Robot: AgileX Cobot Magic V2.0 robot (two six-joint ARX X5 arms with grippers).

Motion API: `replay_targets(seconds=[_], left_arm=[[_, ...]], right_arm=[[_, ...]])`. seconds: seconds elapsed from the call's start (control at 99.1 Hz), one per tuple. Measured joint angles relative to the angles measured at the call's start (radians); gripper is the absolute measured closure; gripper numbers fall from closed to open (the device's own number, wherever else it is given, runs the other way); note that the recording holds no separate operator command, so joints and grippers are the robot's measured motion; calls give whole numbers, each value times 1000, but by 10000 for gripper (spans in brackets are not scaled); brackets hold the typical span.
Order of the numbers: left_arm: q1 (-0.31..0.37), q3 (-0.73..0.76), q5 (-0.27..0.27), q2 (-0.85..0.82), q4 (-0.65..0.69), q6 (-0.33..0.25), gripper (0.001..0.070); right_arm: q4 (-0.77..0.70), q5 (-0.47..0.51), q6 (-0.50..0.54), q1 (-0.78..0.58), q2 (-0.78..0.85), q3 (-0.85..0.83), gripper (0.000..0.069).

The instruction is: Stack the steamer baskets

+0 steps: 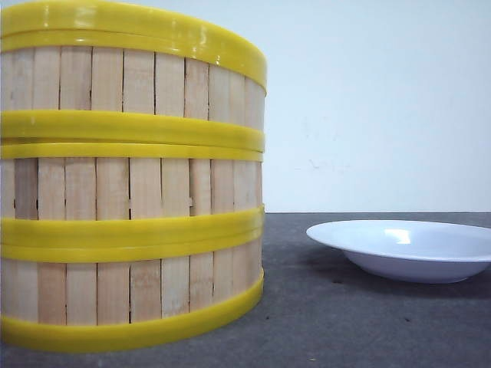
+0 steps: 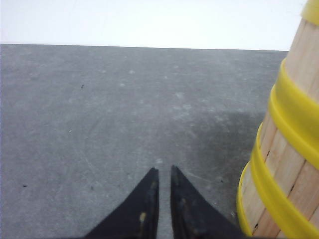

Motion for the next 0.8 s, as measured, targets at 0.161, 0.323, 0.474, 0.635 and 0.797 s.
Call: replay_targets(seconds=[0.161, 0.323, 0.474, 0.635, 0.797], left_arm=[[0, 0, 0, 0, 0, -8, 695], [0, 0, 0, 0, 0, -11, 695], [0, 0, 0, 0, 0, -11, 695], [0, 0, 0, 0, 0, -11, 695], [0, 0, 0, 0, 0, -11, 695]], right_arm=[[31, 0, 0, 0, 0, 0, 675], [49, 0, 0, 0, 0, 0, 675], [76, 0, 0, 0, 0, 0, 675], [77, 2, 0, 2, -5, 0, 675], [167, 77, -11, 3, -116, -70, 675]])
